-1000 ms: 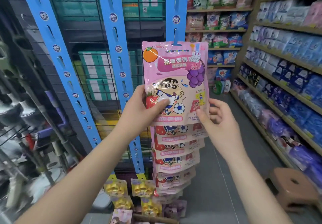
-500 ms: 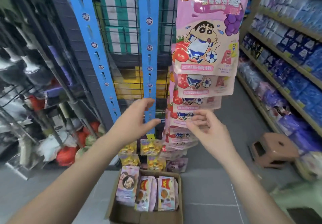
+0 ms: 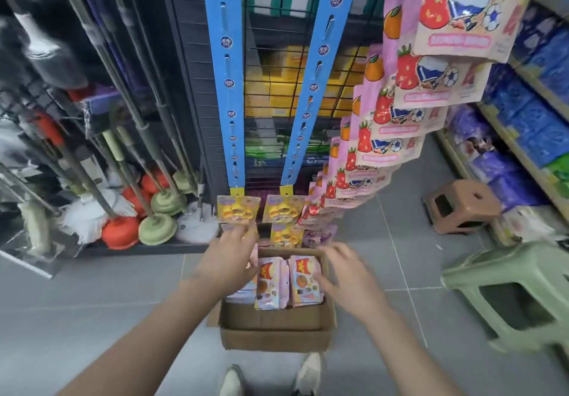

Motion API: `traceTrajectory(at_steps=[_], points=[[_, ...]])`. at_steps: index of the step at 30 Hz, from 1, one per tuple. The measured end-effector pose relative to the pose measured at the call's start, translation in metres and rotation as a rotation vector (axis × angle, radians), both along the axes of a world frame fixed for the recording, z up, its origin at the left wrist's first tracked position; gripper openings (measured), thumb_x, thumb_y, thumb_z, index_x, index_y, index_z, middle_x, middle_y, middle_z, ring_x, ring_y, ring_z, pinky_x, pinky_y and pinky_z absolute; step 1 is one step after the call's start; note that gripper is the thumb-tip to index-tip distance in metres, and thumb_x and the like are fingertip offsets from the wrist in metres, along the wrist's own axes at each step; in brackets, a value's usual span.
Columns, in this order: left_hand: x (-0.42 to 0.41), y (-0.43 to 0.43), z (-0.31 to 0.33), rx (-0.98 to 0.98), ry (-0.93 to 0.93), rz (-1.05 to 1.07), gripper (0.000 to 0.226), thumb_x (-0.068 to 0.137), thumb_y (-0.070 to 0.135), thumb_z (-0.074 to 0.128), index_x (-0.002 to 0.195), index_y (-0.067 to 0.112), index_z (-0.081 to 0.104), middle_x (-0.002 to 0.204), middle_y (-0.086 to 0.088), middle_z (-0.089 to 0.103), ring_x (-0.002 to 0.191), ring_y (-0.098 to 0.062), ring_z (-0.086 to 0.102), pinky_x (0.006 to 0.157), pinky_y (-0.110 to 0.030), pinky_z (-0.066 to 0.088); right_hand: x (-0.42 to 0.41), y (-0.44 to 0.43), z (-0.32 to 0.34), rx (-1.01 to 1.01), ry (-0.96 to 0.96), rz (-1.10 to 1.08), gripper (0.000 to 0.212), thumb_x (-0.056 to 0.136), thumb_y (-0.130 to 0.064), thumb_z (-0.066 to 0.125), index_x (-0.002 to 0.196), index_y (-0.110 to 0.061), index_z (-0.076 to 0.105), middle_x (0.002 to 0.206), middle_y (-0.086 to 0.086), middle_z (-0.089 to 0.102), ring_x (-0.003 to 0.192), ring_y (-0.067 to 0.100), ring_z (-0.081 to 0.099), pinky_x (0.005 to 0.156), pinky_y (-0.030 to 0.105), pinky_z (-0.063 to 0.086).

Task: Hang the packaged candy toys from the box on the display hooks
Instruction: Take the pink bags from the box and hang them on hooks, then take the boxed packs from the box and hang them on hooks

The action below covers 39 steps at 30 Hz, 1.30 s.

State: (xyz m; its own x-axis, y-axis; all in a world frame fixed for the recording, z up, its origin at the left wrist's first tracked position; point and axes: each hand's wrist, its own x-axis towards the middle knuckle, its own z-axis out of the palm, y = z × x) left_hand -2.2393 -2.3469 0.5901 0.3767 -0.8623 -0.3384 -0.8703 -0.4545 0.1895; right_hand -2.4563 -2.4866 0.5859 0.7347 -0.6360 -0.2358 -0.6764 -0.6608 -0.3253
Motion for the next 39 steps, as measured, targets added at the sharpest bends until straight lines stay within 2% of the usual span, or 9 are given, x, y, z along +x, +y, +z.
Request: traceTrajectory(at_steps=[3,8,13,17,20,22,27,30,39], points=[[-0.003,0.001,-0.023,0.053,0.044,0.011,0.064,0.096,0.045,0.063,0.15,0.021,0.04,0.154,-0.006,0.039,0.141,-0.029,0.041,0.109,-0.042,0.045,-0.007,0.004,-0.025,-0.011,0.031,-0.031,0.049,0.093,-0.044,0.061,0.139,-0.03,0.053,0.137,-0.008,0.053,0.128,0.02,0.052,0.104,0.038,0.043],[-0.012,-0.012,-0.06,0.147,0.06,0.024,0.066,0.097,0.05,0.06,0.153,0.024,0.035,0.16,-0.005,0.032,0.144,-0.028,0.037,0.112,-0.039,0.036,-0.011,-0.003,-0.068,0.045,0.042,-0.085,0.052,0.089,-0.039,0.068,0.137,-0.022,0.059,0.13,0.002,0.059,0.123,0.029,0.056,0.101,0.043,0.046],[-0.019,-0.026,-0.111,0.201,0.067,0.084,0.073,0.096,0.049,0.061,0.156,0.024,0.03,0.16,-0.007,0.031,0.146,-0.029,0.034,0.108,-0.039,0.041,-0.009,-0.017,-0.116,0.104,0.035,-0.083,0.047,0.09,-0.037,0.067,0.134,-0.023,0.059,0.131,-0.001,0.058,0.121,0.026,0.056,0.098,0.041,0.048],[-0.022,-0.035,-0.166,0.245,0.082,0.115,0.071,0.096,0.045,0.06,0.156,0.023,0.03,0.16,-0.008,0.031,0.144,-0.031,0.037,0.107,-0.041,0.042,-0.006,-0.024,-0.169,0.13,0.092,-0.072,0.049,0.092,-0.039,0.062,0.139,-0.025,0.054,0.134,-0.002,0.056,0.125,0.024,0.054,0.101,0.038,0.046],[-0.021,-0.034,-0.216,0.267,0.106,0.123,0.062,0.096,0.041,0.056,0.152,0.023,0.036,0.155,-0.007,0.037,0.14,-0.03,0.04,0.107,-0.042,0.043,0.0,-0.023,-0.218,0.147,0.127,-0.062,0.043,0.09,-0.036,0.066,0.13,-0.021,0.06,0.129,0.002,0.059,0.12,0.028,0.058,0.098,0.04,0.048],[-0.019,-0.03,-0.251,0.305,0.116,0.092,0.062,0.097,0.043,0.056,0.152,0.024,0.034,0.155,-0.006,0.034,0.141,-0.03,0.038,0.108,-0.04,0.04,0.005,-0.023,-0.252,0.158,0.159,-0.053,0.04,0.09,-0.035,0.067,0.127,-0.021,0.06,0.128,0.001,0.058,0.119,0.028,0.057,0.098,0.041,0.048],[-0.007,-0.027,-0.334,0.381,0.118,0.052,0.064,0.096,0.046,0.058,0.152,0.025,0.033,0.155,-0.006,0.034,0.139,-0.03,0.04,0.111,-0.042,0.04,0.019,-0.019,-0.339,0.179,0.234,-0.037,0.049,0.095,-0.039,0.061,0.139,-0.024,0.049,0.141,0.0,0.05,0.132,0.024,0.048,0.105,0.038,0.042],[-0.002,-0.028,-0.375,0.424,0.116,0.038,0.063,0.096,0.044,0.059,0.151,0.024,0.034,0.153,-0.007,0.036,0.139,-0.03,0.041,0.11,-0.043,0.041,0.025,-0.015,-0.386,0.198,0.284,-0.056,0.049,0.096,-0.042,0.06,0.14,-0.025,0.048,0.144,0.0,0.047,0.133,0.024,0.047,0.105,0.038,0.042],[0.006,-0.04,-0.45,0.426,0.103,0.001,0.054,0.101,0.036,0.054,0.15,0.021,0.038,0.154,-0.009,0.038,0.139,-0.032,0.043,0.11,-0.045,0.041,0.034,-0.006,-0.481,0.256,0.385,-0.113,0.053,0.093,-0.043,0.064,0.139,-0.023,0.049,0.132,0.002,0.056,0.123,0.025,0.055,0.1,0.039,0.048]])
